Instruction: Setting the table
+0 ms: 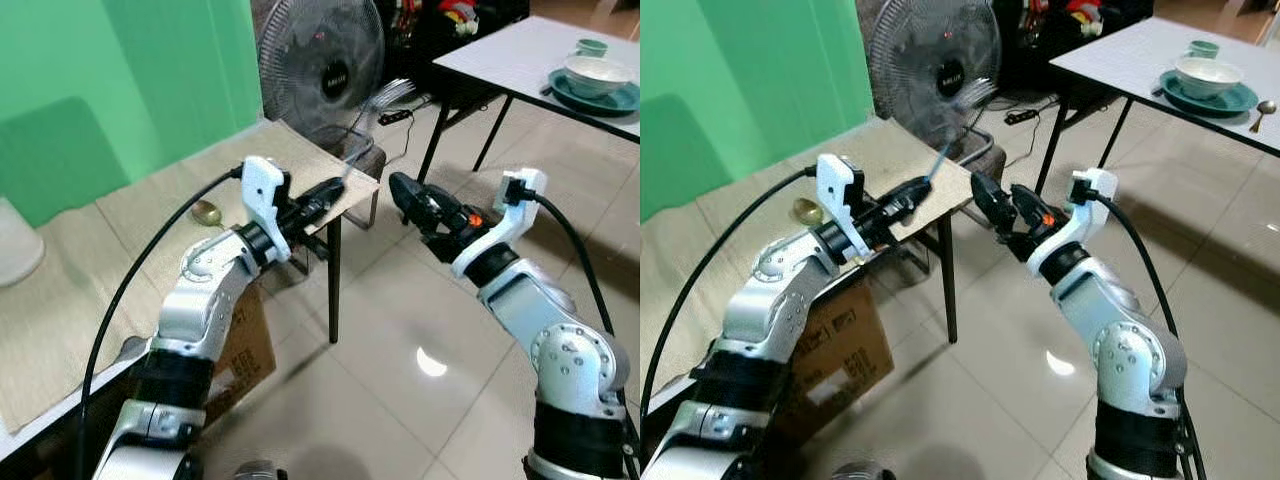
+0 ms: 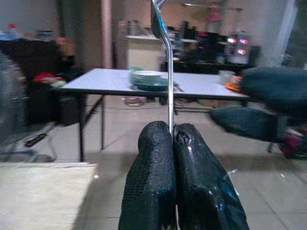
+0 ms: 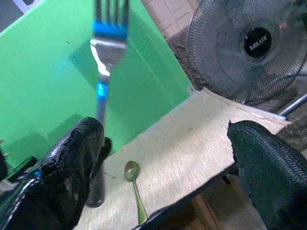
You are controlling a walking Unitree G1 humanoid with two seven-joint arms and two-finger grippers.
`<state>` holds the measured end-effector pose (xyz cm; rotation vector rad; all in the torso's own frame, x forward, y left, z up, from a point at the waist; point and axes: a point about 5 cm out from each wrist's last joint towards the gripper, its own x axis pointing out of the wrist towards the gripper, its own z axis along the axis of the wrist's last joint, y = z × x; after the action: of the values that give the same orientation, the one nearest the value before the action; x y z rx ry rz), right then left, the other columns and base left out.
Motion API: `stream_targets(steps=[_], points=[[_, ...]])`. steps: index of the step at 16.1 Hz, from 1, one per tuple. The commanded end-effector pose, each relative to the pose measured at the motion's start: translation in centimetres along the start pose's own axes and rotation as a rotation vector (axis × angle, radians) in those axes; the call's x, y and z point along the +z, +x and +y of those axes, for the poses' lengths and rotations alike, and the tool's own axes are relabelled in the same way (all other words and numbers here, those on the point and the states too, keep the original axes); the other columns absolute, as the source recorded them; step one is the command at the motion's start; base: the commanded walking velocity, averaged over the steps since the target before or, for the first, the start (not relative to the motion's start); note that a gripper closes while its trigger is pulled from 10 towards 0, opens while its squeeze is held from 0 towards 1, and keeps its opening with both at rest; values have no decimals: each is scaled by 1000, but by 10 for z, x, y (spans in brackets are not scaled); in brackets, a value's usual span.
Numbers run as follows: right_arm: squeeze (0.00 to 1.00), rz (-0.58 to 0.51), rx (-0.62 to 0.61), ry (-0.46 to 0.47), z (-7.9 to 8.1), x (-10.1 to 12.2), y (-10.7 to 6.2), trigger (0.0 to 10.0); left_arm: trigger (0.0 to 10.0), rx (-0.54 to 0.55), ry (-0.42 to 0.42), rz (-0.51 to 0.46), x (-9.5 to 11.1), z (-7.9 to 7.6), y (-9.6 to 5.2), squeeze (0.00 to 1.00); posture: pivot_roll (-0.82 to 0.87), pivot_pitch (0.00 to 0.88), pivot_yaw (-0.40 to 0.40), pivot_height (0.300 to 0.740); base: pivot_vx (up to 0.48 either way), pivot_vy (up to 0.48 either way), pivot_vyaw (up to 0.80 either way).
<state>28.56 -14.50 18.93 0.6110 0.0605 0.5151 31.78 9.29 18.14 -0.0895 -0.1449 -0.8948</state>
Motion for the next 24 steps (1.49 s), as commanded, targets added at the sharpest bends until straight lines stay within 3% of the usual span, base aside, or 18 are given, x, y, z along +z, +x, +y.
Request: stream_targets(steps=[1, 4, 7, 8, 9, 24], points=[[0, 6, 41, 14, 5, 3, 4, 10000, 0, -46, 11, 5, 2, -7, 1, 0, 12, 0, 37, 740, 0, 0, 0], [0, -18, 159, 93, 18, 7, 6, 10000, 0, -45, 32, 41, -1, -10, 1, 0, 17, 0, 35, 740, 0, 0, 0], [0, -16, 200, 121, 22, 7, 8, 9647, 0, -94, 21, 40, 2, -18, 1, 0, 18, 0, 36, 740, 0, 0, 0], [0, -14, 191, 126, 20, 6, 8, 1333, 0, -105, 13, 36, 3, -20, 1, 0, 19, 0, 36, 740, 0, 0, 0], [0, -10, 183, 139, 18, 6, 9, 0, 0, -143, -3, 36, 4, -24, 1, 0, 21, 0, 37, 740, 0, 0, 0], [0, 8, 202, 182, 17, 4, 12, 0, 0, -177, -1, 62, 7, -24, 0, 0, 32, 0, 32, 740, 0, 0, 0]])
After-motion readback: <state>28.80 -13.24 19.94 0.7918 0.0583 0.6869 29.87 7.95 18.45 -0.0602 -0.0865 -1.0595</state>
